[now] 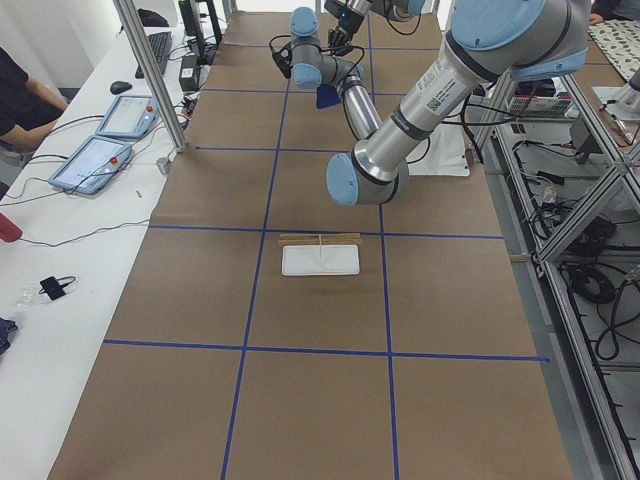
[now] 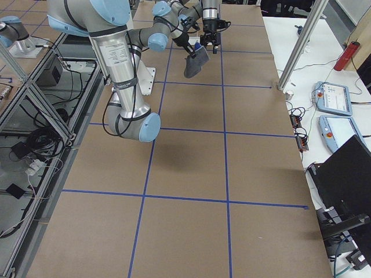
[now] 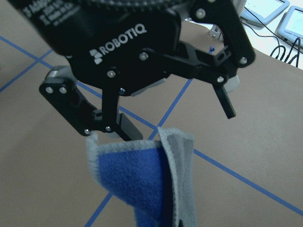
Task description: Hang towel on rack
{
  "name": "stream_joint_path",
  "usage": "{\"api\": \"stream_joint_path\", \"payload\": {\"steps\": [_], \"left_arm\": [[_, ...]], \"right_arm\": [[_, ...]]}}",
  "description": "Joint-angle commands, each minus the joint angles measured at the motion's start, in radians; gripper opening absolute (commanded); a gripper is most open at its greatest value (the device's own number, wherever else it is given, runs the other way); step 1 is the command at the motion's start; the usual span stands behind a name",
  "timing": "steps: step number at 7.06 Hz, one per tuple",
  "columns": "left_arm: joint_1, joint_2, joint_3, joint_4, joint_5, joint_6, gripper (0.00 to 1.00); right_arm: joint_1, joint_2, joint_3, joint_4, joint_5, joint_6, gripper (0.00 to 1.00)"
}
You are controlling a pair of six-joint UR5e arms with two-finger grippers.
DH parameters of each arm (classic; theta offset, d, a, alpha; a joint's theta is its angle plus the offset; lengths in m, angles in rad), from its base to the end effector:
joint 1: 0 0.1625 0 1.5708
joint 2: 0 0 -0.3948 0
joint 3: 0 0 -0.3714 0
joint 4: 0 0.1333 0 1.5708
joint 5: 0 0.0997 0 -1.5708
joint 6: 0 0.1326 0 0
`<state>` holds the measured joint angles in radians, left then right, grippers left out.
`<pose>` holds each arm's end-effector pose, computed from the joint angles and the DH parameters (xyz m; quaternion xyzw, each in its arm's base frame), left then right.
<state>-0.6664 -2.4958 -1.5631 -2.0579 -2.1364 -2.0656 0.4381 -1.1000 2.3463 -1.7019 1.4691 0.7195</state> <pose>0.4866 -0.4619 0.0254 -0.1591 0.6362 -0.2514 0.7118 -0.3541 -0.3280 0.1308 0.3521 -0.3965 -0.1475 0.8349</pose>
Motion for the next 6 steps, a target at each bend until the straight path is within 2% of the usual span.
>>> {"api": "stream_joint_path", "payload": {"steps": [1,2,3,4,5,6], "left_arm": [[0.008,-0.008,0.031,-0.039,0.012,-0.001,0.96],[0.008,-0.009,0.031,-0.039,0.012,-0.002,0.81],[0.008,-0.009,0.029,-0.039,0.012,-0.005,0.42],[0.008,-0.008,0.028,-0.039,0.012,-0.001,0.11],[0.008,-0.008,0.025,-0.038,0.012,0.004,0.0],[0.008,-0.006,0.023,-0.036,0.01,0.004,0.0]], "right_arm": [[-0.001,0.002,0.002,-0.001,0.0,0.0,0.0],[-0.001,0.002,0.002,0.001,-0.001,0.0,0.0],[-0.001,0.002,0.002,0.001,0.0,0.0,0.0],[-0.001,0.0,0.002,-0.001,0.0,0.0,0.0],[-0.001,0.0,0.002,-0.001,0.0,0.0,0.0],[-0.001,0.0,0.004,-0.001,0.0,0.0,0.0]]}}
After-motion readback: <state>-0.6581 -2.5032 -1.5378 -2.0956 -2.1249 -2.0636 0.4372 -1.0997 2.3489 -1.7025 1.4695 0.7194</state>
